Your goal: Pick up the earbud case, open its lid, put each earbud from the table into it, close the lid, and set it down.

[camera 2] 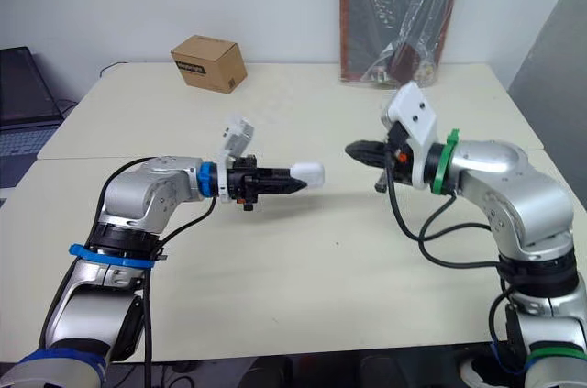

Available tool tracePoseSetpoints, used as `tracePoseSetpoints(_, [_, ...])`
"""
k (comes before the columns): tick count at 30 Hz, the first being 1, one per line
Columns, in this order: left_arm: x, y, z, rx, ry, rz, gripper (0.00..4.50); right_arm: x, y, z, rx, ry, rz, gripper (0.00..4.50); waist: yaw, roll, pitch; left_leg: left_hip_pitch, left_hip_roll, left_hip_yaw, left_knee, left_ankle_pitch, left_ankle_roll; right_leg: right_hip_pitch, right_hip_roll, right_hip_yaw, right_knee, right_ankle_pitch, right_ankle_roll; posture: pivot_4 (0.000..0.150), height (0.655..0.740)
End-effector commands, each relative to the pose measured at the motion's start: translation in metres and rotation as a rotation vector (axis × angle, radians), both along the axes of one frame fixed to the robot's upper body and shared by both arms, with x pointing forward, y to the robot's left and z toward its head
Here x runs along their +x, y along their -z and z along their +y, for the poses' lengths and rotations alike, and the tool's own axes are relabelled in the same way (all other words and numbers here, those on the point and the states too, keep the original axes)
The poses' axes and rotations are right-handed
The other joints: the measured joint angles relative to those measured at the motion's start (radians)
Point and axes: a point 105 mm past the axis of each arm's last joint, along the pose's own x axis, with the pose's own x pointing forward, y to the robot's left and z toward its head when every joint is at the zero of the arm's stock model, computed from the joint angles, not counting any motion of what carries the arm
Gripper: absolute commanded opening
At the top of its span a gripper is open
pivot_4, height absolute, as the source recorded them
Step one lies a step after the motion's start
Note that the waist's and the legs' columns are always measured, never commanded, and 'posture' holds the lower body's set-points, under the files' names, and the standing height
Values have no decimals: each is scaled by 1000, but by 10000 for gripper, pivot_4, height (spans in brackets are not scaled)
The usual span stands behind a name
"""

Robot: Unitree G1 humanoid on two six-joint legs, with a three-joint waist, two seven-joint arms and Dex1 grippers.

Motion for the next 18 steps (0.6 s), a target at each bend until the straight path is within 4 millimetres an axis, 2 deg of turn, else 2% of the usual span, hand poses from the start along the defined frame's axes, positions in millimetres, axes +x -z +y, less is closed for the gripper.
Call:
tracePoseSetpoints(1, [5, 3, -6, 34, 5, 55, 7753, -11, -2, -5, -22, -29, -52, 321, 0, 0, 0, 0, 0, 0, 0, 0, 0, 0, 0, 0, 0, 0, 0, 1500, 7400])
tracePoseSetpoints(8, [21, 26, -18, 9, -43, 153, 7753, -20, 18, -9, -67, -63, -33, 321, 0, 0, 0, 0, 0, 0, 1, 0, 0, 0, 0, 0, 0, -2, 4, 1500, 7400])
tracePoseSetpoints(18, [36, 50, -9, 39, -130, 179, 7753, -24, 24, -6, -79, -90, -25, 321, 0, 0, 0, 0, 0, 0, 1, 0, 0, 0, 0, 0, 0, -2, 4, 1500, 7400])
